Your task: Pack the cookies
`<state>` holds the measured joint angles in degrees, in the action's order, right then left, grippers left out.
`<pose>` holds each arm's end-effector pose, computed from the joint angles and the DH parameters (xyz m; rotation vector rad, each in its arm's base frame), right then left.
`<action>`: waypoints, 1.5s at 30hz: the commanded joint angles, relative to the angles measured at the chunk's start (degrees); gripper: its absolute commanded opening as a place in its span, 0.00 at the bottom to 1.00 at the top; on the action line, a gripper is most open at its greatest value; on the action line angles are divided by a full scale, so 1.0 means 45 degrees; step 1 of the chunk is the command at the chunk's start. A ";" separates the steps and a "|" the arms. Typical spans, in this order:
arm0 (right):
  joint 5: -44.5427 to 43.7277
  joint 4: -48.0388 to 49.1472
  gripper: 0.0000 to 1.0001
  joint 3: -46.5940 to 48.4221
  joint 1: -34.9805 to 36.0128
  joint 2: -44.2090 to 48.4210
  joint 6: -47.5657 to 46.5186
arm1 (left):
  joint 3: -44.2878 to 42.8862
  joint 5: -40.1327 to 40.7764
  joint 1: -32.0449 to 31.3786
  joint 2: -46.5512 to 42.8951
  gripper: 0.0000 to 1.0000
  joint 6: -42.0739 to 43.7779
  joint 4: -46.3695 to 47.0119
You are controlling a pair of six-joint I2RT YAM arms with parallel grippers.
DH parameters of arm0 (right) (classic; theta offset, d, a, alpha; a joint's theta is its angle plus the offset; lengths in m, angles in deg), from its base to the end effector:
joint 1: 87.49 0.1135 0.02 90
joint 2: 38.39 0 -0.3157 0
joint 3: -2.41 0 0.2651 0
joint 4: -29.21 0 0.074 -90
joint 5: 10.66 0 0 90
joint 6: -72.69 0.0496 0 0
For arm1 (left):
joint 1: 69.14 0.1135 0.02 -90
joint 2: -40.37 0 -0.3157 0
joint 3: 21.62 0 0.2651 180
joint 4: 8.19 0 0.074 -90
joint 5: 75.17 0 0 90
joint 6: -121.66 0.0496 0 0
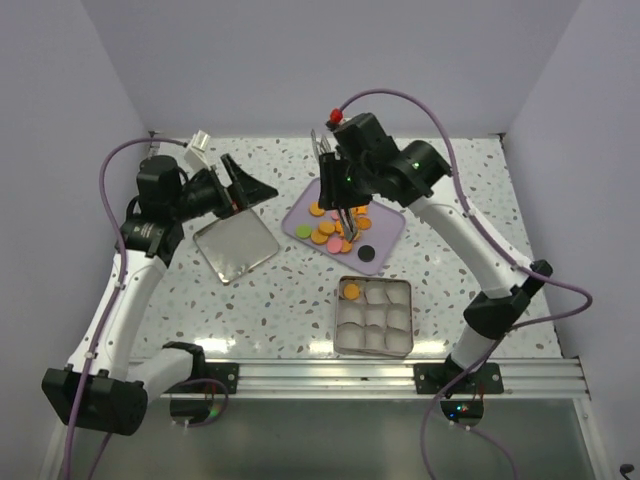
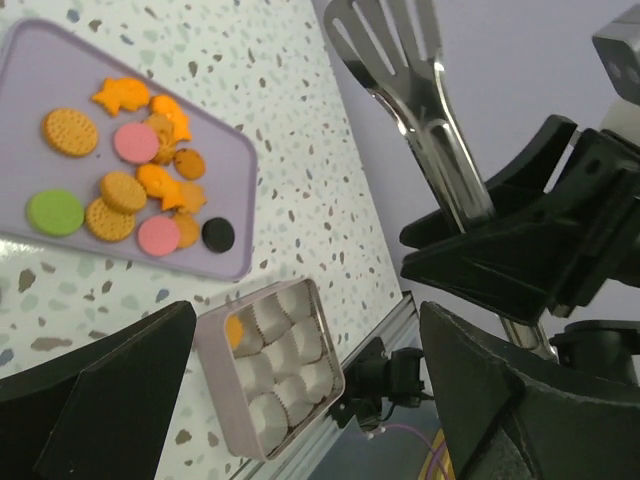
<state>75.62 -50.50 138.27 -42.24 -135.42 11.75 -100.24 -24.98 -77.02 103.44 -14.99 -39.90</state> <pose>0.2547 0.2524 0.5122 -0.2971 2.3374 0.5893 0.2335 -0.0644 0.4348 -0.1447 1.9865 -1.2801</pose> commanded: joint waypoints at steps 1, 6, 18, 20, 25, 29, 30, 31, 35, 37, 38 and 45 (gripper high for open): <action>-0.1085 -0.0876 0.38 -0.0409 -0.0037 -0.0291 -0.0247 | 0.0773 0.0449 0.0071 -0.0810 1.00 0.1226 -0.1132; -0.0579 -0.1481 0.37 0.0037 -0.0252 -0.2278 -0.0422 | 0.1301 0.0585 0.0071 -0.1183 1.00 0.1539 -0.1445; 0.1295 -0.1639 0.47 -0.0252 -0.1169 -0.4784 0.0085 | 0.1243 0.0664 0.0071 -0.1339 1.00 0.1871 -0.1855; 0.1647 -0.1288 0.48 -0.0565 -0.1287 -0.4960 0.0105 | 0.1302 0.0625 0.0071 -0.1398 1.00 0.1891 -0.1855; 0.2058 -0.1267 0.51 -0.0918 -0.1365 -0.5623 0.0125 | 0.1302 0.0605 0.0071 -0.1301 1.00 0.1871 -0.1836; 0.2293 -0.1228 0.51 -0.1423 -0.1385 -0.5995 0.0163 | 0.1224 0.0605 0.0052 -0.1242 1.00 0.1871 -0.1816; 0.2293 -0.1228 0.51 -0.1541 -0.1365 -0.6054 0.0183 | 0.1205 0.0624 0.0090 -0.1222 1.00 0.1852 -0.1836; 0.2235 -0.1209 0.51 -0.1659 -0.1385 -0.6093 0.0202 | 0.1205 0.0625 0.0071 -0.1222 1.00 0.1871 -0.1817; 0.2060 -0.1364 0.52 -0.2108 -0.1404 -0.6191 0.0222 | 0.1205 0.0663 0.0071 -0.1222 1.00 0.1891 -0.1953; 0.2020 -0.1443 0.52 -0.2167 -0.1404 -0.6133 0.0203 | 0.1205 0.0703 0.0071 -0.1242 1.00 0.1910 -0.1992; 0.2020 -0.1443 0.52 -0.2206 -0.1404 -0.6094 0.0241 | 0.1205 0.0741 0.0071 -0.1222 1.00 0.1910 -0.1992; 0.2273 -0.1794 0.54 -0.1953 -0.1443 -0.5742 0.0359 | 0.1185 0.0644 0.0071 -0.1066 1.00 0.1871 -0.1895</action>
<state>84.14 -56.53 128.34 -48.53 -163.90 12.31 -94.03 -21.90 -77.02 98.48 -7.67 -48.95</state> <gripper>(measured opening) 0.530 0.997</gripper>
